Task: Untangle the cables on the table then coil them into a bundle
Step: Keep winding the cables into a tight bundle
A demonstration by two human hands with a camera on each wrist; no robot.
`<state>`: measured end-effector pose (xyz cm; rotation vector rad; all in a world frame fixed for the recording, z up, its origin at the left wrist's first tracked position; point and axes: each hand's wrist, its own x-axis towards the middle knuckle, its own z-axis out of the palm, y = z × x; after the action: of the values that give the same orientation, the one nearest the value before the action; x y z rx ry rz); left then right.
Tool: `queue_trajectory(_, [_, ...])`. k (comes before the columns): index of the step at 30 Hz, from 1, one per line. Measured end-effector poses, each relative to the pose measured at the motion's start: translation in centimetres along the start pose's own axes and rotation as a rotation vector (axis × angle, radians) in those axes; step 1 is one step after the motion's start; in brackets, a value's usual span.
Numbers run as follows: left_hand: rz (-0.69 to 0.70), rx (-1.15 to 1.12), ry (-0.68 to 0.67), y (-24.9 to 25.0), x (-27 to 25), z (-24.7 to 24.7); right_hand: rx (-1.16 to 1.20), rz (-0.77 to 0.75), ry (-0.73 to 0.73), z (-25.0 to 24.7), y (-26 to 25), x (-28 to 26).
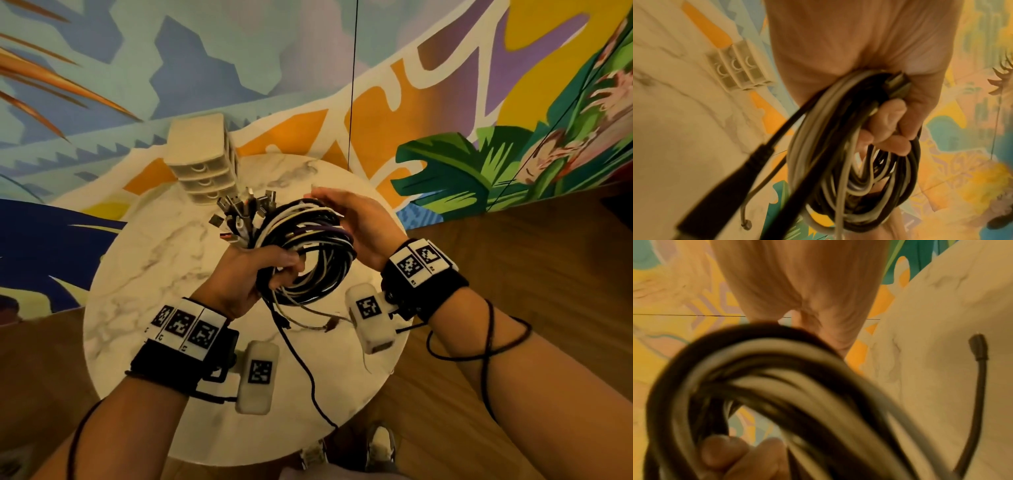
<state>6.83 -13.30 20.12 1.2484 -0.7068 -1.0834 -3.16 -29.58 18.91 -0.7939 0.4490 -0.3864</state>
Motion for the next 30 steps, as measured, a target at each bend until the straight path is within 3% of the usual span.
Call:
queue_trajectory(6, [0.01, -0.086, 0.152, -0.4, 0.4, -0.8, 0.012, -0.139, 0.192, -1.5, 0.3, -0.2])
queue_trajectory(12, [-0.063, -0.138, 0.278, -0.5, 1.6, 0.2, -0.196, -0.34, 0.119, -1.7, 0.3, -1.2])
queue_trajectory(16, [-0.046, -0.188, 0.282, -0.5, 2.2, 0.7, -0.492, -0.447, 0.015, -1.3, -0.7, -2.1])
queue_trajectory(21, [-0.065, -0.184, 0.35, -0.9, 2.6, 1.1, -1.007, -0.456, -0.088, -0.9, -1.3, -2.8])
queue_trajectory(25, [-0.025, -0.177, 0.464, -1.3, 3.0, 1.2, -1.216, -0.489, -0.038, -0.7, -0.8, -2.1])
queue_trajectory(30, [0.024, -0.168, 0.462, -1.4, 3.1, 2.5, -1.422, -0.649, 0.095, -0.8, 1.2, -0.4])
